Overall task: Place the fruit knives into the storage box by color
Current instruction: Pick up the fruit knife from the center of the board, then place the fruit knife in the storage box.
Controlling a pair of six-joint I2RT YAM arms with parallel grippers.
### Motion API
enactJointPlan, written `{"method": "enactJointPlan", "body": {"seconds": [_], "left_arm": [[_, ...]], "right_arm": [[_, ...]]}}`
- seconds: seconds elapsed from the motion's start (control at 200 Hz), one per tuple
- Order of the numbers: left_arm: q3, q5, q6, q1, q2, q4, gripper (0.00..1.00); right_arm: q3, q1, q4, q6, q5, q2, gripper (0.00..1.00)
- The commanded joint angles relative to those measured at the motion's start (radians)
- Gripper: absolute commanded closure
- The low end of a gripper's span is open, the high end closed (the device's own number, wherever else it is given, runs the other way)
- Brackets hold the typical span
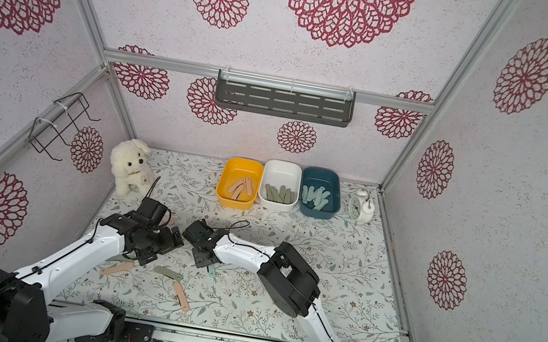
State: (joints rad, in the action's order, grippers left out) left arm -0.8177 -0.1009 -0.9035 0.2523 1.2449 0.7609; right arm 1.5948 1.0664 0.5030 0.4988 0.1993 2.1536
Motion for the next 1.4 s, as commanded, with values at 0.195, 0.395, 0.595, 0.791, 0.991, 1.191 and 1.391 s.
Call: {"method": "enactJointPlan", "body": {"seconds": [0.195, 0.395, 0.595, 0.791, 0.991, 1.191, 1.391], "left_arm": [[-0.153, -0.144, 0.128, -0.005, 0.146, -0.076, 0.03], [-0.198, -0.208, 0.12, 0.004, 0.206, -0.15, 0.03], [-0.261, -0.223, 0.113, 0.016, 0.263, -0.146, 0.03], [-0.312, -0.24, 0.112, 0.023, 0.331, -0.144, 0.03], [-0.371, -0.248, 0.109, 0.027, 0.391, -0.135, 0.03], [-0.408, -0.25, 0.145, 0.026, 0.435, -0.083, 0.03], [-0.426, -0.23, 0.157, 0.025, 0.433, -0.061, 0.03]], "right_arm": [[-0.158, -0.167, 0.006, 0.013, 0.114, -0.213, 0.87], [-0.144, -0.318, 0.022, -0.066, 0.171, -0.299, 0.88], [-0.046, -0.502, -0.013, -0.166, 0.196, -0.303, 0.88], [0.145, -0.645, -0.015, -0.232, 0.178, -0.225, 0.88], [0.319, -0.745, 0.01, -0.281, 0.16, -0.099, 0.89], [0.495, -0.801, 0.068, -0.334, 0.137, 0.064, 0.89], [0.55, -0.835, 0.072, -0.349, 0.131, 0.173, 0.88]]}}
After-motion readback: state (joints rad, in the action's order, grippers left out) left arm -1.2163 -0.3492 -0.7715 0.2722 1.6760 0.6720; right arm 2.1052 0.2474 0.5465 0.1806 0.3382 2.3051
